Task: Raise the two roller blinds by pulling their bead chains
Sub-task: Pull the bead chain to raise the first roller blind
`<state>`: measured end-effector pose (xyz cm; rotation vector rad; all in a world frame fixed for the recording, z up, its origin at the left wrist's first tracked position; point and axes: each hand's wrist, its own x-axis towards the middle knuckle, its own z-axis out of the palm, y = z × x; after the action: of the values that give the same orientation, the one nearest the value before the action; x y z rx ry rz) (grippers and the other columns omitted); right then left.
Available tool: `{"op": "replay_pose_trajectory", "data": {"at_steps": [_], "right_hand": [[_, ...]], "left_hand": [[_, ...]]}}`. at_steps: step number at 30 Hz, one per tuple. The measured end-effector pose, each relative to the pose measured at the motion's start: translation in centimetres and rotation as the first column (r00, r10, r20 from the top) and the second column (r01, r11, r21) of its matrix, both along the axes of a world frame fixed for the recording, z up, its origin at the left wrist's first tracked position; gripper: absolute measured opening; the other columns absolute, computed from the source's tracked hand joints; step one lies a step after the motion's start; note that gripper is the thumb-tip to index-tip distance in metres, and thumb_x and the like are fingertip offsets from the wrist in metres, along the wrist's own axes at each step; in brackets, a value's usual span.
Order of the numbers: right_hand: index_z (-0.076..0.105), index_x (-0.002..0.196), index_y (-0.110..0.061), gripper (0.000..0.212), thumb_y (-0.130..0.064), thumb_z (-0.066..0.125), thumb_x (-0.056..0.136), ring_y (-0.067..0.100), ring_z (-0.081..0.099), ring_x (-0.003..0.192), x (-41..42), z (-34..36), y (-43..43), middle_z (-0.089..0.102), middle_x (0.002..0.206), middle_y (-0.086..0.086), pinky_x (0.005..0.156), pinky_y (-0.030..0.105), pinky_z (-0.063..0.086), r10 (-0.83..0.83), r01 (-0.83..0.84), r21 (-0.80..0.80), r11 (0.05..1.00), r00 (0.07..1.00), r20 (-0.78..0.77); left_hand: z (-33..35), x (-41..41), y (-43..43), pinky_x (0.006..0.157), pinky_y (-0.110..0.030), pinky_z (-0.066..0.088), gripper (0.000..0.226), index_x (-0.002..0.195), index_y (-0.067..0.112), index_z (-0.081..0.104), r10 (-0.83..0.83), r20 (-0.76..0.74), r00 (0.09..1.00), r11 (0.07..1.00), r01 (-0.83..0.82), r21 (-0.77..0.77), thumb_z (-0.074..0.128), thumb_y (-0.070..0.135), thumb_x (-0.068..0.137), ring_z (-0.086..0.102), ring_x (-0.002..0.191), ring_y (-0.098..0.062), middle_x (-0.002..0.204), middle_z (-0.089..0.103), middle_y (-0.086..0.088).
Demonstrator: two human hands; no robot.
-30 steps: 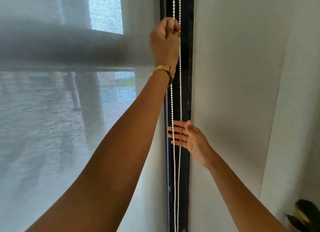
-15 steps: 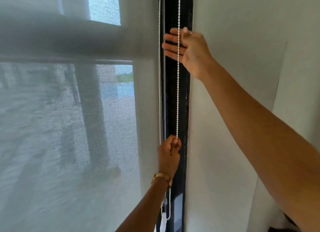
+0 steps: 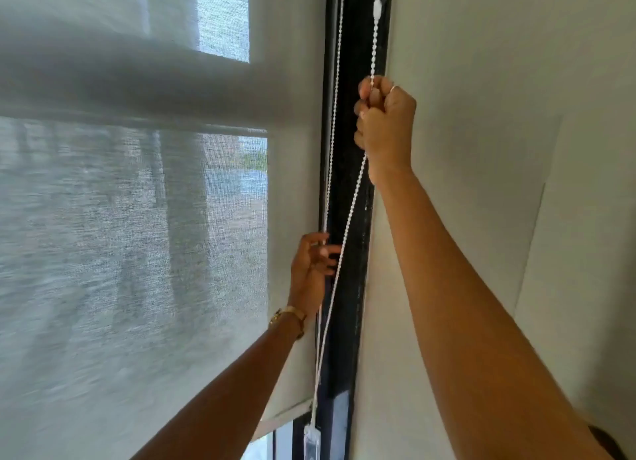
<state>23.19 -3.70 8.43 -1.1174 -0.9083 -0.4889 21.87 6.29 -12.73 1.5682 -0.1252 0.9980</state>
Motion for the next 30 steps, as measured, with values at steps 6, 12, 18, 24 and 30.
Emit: {"op": "replay_pose_trajectory", "data": {"at_steps": [6, 12, 18, 24, 30], "right_hand": [[0.049, 0.067, -0.024, 0.031, 0.003, 0.044, 0.081, 0.005, 0.041, 0.055, 0.5, -7.7, 0.0, 0.045, 0.062, -0.006, 0.052, 0.014, 0.034, -0.013, 0.012, -0.042, 0.999, 0.999, -0.030], [0.047, 0.060, -0.024, 0.035, -0.003, 0.048, 0.088, 0.007, 0.037, 0.050, 1.7, -18.3, 0.2, 0.042, 0.057, -0.005, 0.051, 0.021, 0.031, -0.041, 0.013, -0.170, 0.985, 0.986, -0.162], [0.050, 0.061, -0.028, 0.036, -0.007, 0.055, 0.090, 0.000, 0.052, 0.051, 0.9, -25.8, 0.1, 0.048, 0.050, -0.014, 0.054, 0.012, 0.040, -0.158, 0.085, -0.285, 0.955, 0.958, -0.242], [0.063, 0.082, -0.018, 0.028, -0.013, 0.041, 0.098, 0.009, 0.051, 0.052, 1.6, -25.7, -0.1, 0.066, 0.071, 0.000, 0.049, 0.021, 0.041, 0.057, -0.174, -0.343, 0.923, 0.944, -0.326], [0.057, 0.114, -0.020, 0.030, -0.033, 0.037, 0.094, 0.024, 0.065, 0.102, 1.0, -18.4, -1.4, 0.064, 0.117, 0.003, 0.088, 0.034, 0.056, 0.299, -0.404, -0.176, 0.898, 0.852, -0.429]], "left_hand": [[13.9, 0.5, -0.1, 0.074, -0.031, 0.055, 0.029, 0.109, 0.005, 0.056, -0.155, 0.082, 0.984, 0.987, 0.158, -0.023, 0.032, 0.018, 0.100, 0.065, 0.077, -0.016, 0.089, 0.069, -0.004], [22.7, -0.6, -2.7, 0.068, -0.027, 0.056, 0.049, 0.118, 0.009, 0.053, -0.262, 0.073, 0.962, 0.963, 0.255, 0.086, 0.019, 0.039, 0.101, 0.063, 0.075, -0.015, 0.095, 0.067, -0.005], [24.4, -0.7, -4.8, 0.037, -0.018, 0.030, 0.036, 0.098, 0.009, 0.061, -0.207, 0.127, 0.970, 0.978, 0.205, 0.031, 0.028, 0.023, 0.101, 0.033, 0.042, -0.004, 0.059, 0.042, 0.003], [22.8, -0.4, -4.8, 0.035, -0.018, 0.020, 0.038, 0.063, 0.017, 0.044, -0.116, 0.276, 0.954, 0.992, 0.125, -0.018, 0.028, 0.008, 0.096, 0.027, 0.041, -0.004, 0.054, 0.033, 0.002], [22.0, -0.6, -5.0, 0.037, -0.015, 0.023, 0.038, 0.062, 0.016, 0.042, -0.091, 0.261, 0.961, 0.996, 0.093, 0.008, 0.027, 0.006, 0.096, 0.028, 0.041, -0.004, 0.055, 0.034, 0.001]]}}
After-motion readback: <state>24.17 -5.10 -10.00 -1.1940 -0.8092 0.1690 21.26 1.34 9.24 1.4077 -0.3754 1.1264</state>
